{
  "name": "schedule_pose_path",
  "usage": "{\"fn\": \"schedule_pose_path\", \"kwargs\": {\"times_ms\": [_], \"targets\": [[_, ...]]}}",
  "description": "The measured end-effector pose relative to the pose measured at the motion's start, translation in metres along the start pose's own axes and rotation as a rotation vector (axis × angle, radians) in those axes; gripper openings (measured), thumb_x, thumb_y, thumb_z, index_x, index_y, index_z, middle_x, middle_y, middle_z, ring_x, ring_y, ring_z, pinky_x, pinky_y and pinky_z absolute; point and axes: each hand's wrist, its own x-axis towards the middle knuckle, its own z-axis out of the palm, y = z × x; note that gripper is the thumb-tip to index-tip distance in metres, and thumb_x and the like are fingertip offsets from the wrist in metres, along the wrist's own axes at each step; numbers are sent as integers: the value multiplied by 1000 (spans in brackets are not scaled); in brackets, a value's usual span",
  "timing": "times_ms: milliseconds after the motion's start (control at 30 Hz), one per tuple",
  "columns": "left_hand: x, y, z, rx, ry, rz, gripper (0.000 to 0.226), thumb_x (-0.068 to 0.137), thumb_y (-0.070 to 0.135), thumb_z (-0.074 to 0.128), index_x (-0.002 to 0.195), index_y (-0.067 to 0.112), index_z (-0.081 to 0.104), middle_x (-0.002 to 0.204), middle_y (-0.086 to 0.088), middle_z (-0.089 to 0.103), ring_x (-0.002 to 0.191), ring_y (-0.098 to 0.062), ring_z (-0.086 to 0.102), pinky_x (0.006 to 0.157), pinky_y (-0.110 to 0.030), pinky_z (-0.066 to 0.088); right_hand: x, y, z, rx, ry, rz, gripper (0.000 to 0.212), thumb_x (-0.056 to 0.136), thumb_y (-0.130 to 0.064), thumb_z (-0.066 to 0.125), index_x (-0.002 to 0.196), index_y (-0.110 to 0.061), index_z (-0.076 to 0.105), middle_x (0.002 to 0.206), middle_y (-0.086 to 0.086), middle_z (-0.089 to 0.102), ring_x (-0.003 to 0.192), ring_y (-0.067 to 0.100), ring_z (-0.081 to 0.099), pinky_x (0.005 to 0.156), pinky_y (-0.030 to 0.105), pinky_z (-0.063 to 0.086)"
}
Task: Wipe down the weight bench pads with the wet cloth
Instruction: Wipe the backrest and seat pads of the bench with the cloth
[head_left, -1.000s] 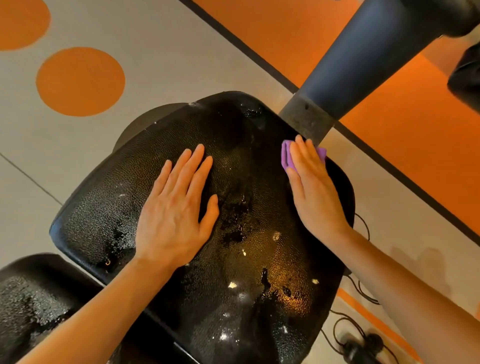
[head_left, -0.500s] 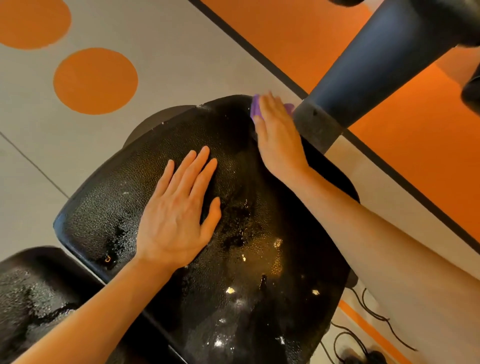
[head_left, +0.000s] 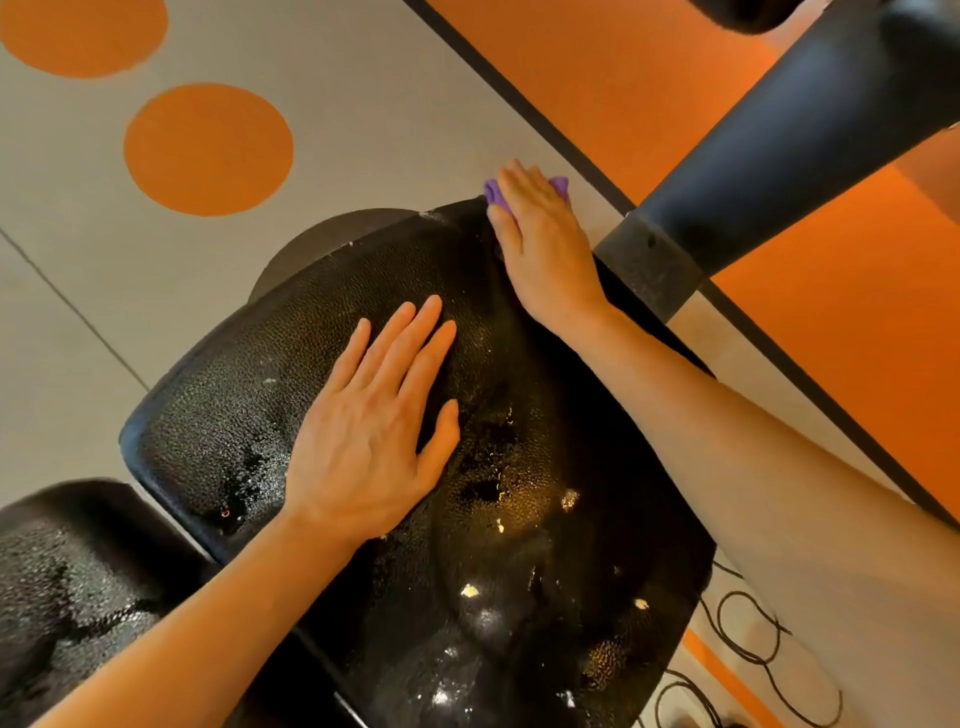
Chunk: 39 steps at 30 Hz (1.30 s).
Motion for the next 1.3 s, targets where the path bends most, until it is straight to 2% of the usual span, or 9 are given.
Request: {"fn": "schedule_pose_path", "kwargs": {"times_ms": [167,233,433,633,800,1000,1067,1200,1300], "targets": [[0,0,0,-9,15,5,61,100,44,34,155,16,29,164,-2,20,153,-17,13,126,-39,6,-99,17,-17,52,-29,-73,46,102,-24,31,147,-14,26,155,2,23,145,13,14,118,27,17],[0,-1,0,-10,24,-2,61,100,43,34,155,16,29,164,-2,20,153,-17,12,126,-38,5,-123,19,-17,45,-27,-90,47,102,-26,29,147,-15,25,155,2,23,144,12,14,117,27,19],[0,0,1,-12,19,3,61,101,44,34,155,16,29,164,-2,19,153,-17,12,126,-38,6,-1,-5,9,12,103,131,44,103,-23,28,143,-7,35,151,14,32,143,25,22,119,45,14],[-1,0,1,-12,31,5,61,101,45,34,155,16,29,164,-2,20,153,-16,12,126,-40,9,-95,-12,3,12,-58,-209,47,101,-24,31,146,-10,27,155,6,23,146,18,13,119,35,17],[-2,1,1,10,38,5,61,101,44,33,155,16,29,164,-2,20,153,-17,13,126,-41,10,-6,-21,9,4,30,15,46,103,-25,26,147,-9,24,156,9,20,146,23,10,120,44,13],[-3,0,2,33,41,9,61,101,45,31,155,15,29,165,-3,18,153,-18,13,125,-41,11,-129,-18,1,83,-29,-142,49,98,-24,33,145,-12,28,154,4,25,145,17,15,119,38,19],[-3,-1,3,39,35,15,61,102,45,29,155,15,28,165,-3,18,153,-18,12,126,-41,10,-88,-16,1,68,-9,-129,46,101,-24,31,145,-12,30,153,7,27,145,20,16,119,42,20],[-5,-3,-2,12,49,24,60,103,43,27,156,15,25,165,-4,16,154,-18,9,126,-40,5,0,-29,10,72,35,96,42,103,-23,29,143,-11,36,154,10,26,145,26,13,120,46,10],[-26,-17,-14,-32,114,-123,59,104,41,30,157,15,22,166,-3,13,154,-18,5,126,-40,1,-38,-19,9,54,-39,-86,46,102,-21,32,147,-12,26,156,5,20,146,20,9,121,37,8]]}}
